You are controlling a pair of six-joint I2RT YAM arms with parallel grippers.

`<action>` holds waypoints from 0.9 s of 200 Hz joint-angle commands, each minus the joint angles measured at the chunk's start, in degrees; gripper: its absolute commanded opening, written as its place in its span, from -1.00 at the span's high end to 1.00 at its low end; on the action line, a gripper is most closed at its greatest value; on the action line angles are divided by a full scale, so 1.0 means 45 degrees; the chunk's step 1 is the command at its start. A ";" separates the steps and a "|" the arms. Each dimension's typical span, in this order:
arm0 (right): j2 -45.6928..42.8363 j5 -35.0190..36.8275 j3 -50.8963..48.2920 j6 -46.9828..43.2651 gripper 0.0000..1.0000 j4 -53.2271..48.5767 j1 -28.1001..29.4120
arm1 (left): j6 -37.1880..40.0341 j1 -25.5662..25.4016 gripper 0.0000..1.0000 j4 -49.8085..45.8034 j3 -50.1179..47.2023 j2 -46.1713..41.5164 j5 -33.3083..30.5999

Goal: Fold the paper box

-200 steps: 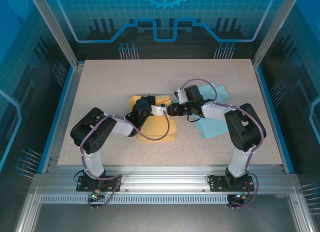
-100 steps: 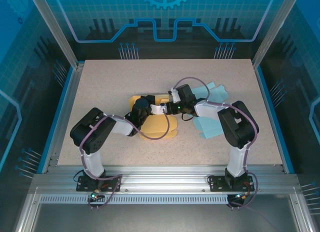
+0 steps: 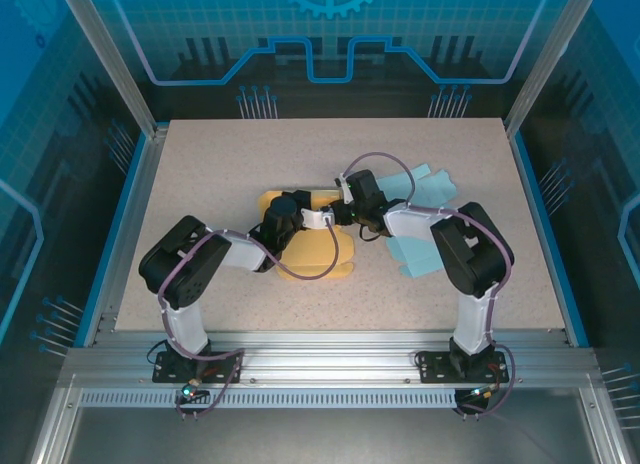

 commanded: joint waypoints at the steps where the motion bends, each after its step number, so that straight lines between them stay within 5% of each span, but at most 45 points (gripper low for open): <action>1: 0.0443 0.0309 0.0292 -0.0094 0.19 0.0439 0.0058 | -0.0560 -0.0083 1.00 -0.0747 -0.0050 -0.0212 0.0621; 53: 0.0529 0.0846 0.0182 -0.0168 0.59 0.0439 0.0252 | -0.1866 -0.0122 0.51 -0.0676 -0.0040 -0.0980 0.0412; 104: 0.0347 0.1941 -0.0004 -0.0542 0.75 0.0493 0.0720 | -0.4762 -0.0623 -0.96 -0.1396 -0.0109 -0.3417 -0.1042; 180: -0.0524 0.2584 -0.0621 -0.0461 0.88 0.0554 0.1040 | -1.6054 0.0108 -0.98 -1.0176 0.0869 -0.9446 -0.1826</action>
